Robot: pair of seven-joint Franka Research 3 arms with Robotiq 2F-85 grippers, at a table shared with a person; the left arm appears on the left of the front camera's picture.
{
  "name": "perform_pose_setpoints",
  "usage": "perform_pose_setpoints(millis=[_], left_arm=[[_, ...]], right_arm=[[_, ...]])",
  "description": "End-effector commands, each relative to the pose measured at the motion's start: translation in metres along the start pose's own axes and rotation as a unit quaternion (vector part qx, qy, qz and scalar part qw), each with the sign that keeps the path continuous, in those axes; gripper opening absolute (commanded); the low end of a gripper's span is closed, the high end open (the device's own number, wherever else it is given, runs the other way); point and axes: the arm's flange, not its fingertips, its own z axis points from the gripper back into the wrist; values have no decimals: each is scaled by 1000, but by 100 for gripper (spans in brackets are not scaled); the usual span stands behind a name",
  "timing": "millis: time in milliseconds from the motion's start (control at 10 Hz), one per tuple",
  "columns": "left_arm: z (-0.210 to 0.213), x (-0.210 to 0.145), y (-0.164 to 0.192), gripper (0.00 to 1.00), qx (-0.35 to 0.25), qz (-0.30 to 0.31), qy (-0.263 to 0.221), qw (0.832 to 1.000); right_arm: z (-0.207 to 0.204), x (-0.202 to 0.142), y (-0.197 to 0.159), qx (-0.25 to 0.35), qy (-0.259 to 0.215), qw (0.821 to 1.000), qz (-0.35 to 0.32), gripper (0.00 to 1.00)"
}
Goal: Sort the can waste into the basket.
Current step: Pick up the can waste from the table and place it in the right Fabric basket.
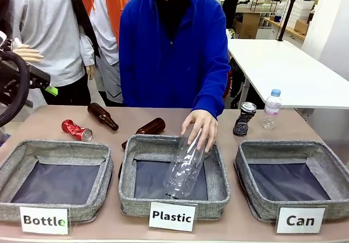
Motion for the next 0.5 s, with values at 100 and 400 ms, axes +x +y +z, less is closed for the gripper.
perform_pose_setpoints(millis=[100,400], left_arm=[[-12,35,6,100,31,30,99,994],[-52,77,-9,100,91,-298,296,903]], right_arm=[[0,4,0,12,-7,1000,15,100],[0,4,0,12,-7,1000,15,100]])
